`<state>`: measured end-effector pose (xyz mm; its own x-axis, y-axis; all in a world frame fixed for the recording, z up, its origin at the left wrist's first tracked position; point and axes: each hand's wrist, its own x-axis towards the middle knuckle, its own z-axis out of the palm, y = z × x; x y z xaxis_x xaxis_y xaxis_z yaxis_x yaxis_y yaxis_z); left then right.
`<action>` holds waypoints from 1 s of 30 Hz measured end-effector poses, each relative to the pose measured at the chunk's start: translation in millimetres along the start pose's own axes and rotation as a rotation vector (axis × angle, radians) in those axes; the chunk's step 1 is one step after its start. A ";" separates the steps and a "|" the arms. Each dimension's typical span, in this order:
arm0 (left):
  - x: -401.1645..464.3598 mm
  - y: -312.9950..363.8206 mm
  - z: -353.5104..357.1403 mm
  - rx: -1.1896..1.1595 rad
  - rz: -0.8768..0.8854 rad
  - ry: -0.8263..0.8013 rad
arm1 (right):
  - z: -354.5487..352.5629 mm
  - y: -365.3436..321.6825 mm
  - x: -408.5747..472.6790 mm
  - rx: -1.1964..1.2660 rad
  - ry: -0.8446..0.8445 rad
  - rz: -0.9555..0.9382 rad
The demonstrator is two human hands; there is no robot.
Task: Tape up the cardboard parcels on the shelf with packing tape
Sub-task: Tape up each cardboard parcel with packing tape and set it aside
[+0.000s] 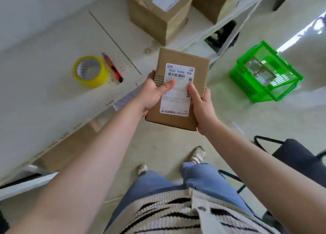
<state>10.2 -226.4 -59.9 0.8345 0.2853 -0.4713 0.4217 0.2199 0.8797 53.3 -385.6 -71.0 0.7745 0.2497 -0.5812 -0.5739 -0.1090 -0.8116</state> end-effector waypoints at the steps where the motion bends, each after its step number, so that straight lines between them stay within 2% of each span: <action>1: 17.7 -0.2 24.6 0.011 -0.016 -0.014 | -23.3 -3.9 11.4 0.019 0.038 -0.001; 7: 117.5 -5.8 170.4 0.119 -0.109 -0.103 | -159.9 -15.9 87.3 0.095 0.219 0.061; 12: 192.6 -15.7 260.6 0.239 -0.116 -0.161 | -242.9 -18.7 153.3 0.122 0.323 0.071; 23: 343.5 -31.6 384.2 0.462 -0.189 -0.268 | -346.6 -34.7 288.2 0.251 0.527 0.173; 30: 422.2 -20.0 458.1 0.562 -0.188 -0.329 | -405.8 -62.3 358.1 0.252 0.554 0.168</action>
<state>516.6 -537.7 -247.6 0.7560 -0.0288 -0.6539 0.6160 -0.3062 0.7258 474.4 -679.9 -252.4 0.6525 -0.2938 -0.6985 -0.6924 0.1434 -0.7071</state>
